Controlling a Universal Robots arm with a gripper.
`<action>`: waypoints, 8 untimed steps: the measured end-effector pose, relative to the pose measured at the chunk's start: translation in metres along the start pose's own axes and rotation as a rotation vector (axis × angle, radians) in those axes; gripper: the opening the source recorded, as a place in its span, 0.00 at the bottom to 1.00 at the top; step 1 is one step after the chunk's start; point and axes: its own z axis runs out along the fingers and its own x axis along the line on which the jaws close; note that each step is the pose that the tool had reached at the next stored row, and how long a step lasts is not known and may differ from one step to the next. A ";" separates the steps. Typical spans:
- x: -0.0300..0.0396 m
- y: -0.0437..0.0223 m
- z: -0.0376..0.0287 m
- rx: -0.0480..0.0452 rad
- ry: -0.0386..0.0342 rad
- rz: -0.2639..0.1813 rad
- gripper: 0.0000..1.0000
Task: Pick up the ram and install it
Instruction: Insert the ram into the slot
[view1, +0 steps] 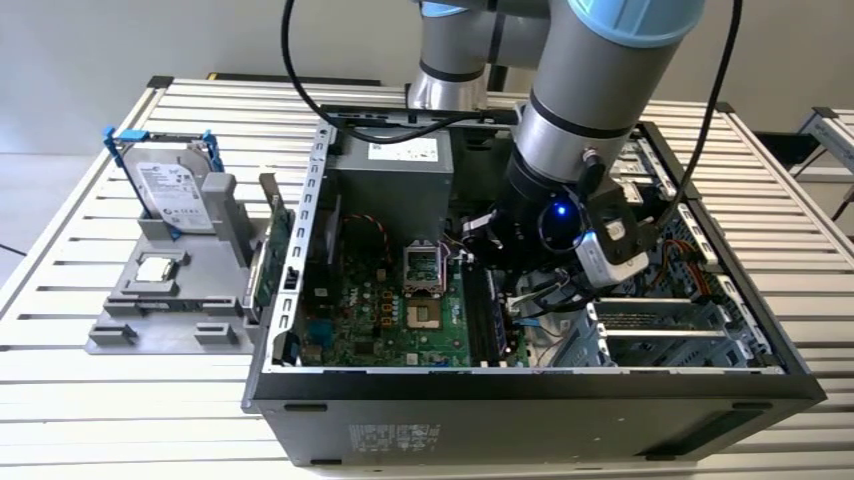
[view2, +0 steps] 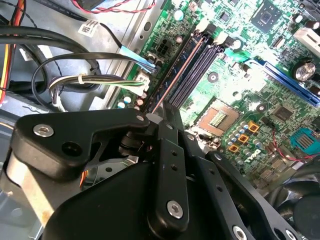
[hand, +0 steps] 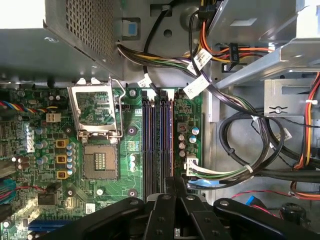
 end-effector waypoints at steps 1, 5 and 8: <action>0.0000 -0.0001 0.0000 0.0001 0.0000 0.000 0.00; 0.0000 -0.0001 0.0000 0.0000 0.0000 0.000 0.00; 0.0000 -0.0002 0.0000 0.0000 0.0000 0.000 0.00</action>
